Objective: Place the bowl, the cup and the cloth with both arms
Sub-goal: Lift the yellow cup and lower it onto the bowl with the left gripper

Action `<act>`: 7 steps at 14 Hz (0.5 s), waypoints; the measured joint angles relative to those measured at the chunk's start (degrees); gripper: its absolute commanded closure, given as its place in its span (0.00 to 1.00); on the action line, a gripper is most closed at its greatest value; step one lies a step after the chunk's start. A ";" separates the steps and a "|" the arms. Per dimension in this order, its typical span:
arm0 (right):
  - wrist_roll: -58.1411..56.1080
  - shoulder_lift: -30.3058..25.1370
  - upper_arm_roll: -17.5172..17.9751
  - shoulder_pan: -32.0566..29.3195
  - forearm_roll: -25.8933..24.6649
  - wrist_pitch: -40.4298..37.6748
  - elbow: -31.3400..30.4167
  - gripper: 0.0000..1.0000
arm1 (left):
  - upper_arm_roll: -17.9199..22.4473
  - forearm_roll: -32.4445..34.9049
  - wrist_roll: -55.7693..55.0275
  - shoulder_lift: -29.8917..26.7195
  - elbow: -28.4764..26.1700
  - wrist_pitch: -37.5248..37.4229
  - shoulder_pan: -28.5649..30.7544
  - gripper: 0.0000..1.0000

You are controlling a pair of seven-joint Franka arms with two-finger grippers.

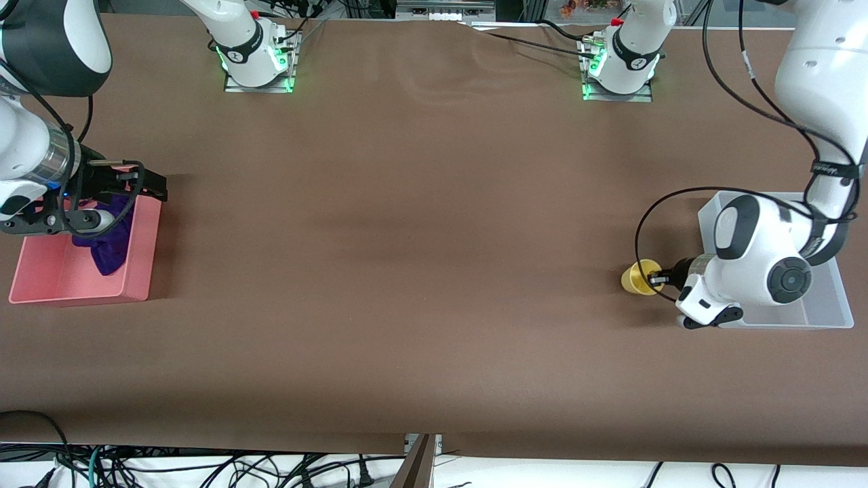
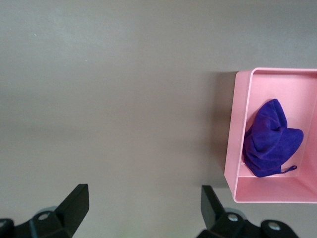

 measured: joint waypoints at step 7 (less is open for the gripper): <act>0.07 -4.12 -1.75 -0.69 -1.05 0.23 2.90 0.00 | 0.20 3.46 20.99 -11.59 0.34 -13.27 8.58 1.00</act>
